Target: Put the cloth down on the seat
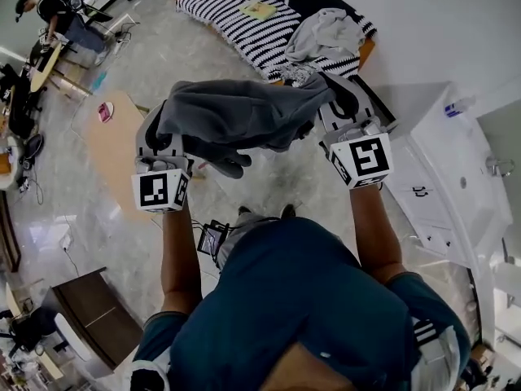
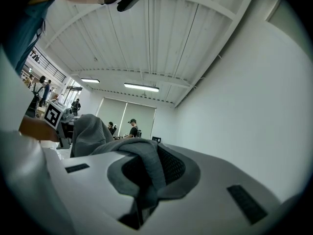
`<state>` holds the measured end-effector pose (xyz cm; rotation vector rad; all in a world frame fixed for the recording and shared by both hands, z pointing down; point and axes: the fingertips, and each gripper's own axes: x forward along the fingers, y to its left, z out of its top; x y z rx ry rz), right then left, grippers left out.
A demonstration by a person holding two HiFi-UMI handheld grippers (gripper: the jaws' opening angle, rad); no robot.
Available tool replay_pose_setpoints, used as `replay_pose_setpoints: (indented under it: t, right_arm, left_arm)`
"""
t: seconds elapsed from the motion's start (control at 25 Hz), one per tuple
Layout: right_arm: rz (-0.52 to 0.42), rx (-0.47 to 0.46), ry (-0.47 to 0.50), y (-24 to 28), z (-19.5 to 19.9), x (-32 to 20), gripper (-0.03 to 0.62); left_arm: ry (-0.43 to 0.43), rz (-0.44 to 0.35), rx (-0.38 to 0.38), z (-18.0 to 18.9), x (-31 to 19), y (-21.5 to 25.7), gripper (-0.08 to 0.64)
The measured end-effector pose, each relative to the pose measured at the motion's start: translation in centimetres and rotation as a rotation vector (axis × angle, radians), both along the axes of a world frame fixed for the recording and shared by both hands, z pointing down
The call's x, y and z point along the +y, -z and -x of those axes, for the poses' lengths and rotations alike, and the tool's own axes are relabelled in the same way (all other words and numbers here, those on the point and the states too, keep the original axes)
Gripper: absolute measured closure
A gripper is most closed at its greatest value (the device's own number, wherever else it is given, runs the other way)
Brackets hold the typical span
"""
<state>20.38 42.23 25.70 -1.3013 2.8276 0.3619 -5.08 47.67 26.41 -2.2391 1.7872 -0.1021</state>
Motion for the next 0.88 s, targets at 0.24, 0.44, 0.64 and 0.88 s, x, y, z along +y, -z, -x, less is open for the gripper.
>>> replay_pose_setpoints:
  t: [0.24, 0.44, 0.64, 0.88]
  right_arm:
    - [-0.002, 0.005, -0.044, 0.8, 0.8, -2.0, 0.56]
    - [-0.012, 0.015, -0.089, 1.8, 2.2, -3.7, 0.56]
    - [-0.023, 0.021, -0.132, 2.6, 4.9, -5.1, 0.56]
    - [-0.034, 0.032, -0.189, 2.6, 6.7, -5.9, 0.56]
  left_arm:
    - [-0.041, -0.004, -0.018, 1.1, -2.6, 0.9, 0.499]
    - [-0.069, -0.003, -0.004, 3.5, -4.4, 1.4, 0.499]
    - [-0.106, -0.021, 0.006, 6.5, -6.2, 2.4, 0.499]
    - [-0.156, -0.051, 0.013, 8.6, -7.8, 2.6, 0.499]
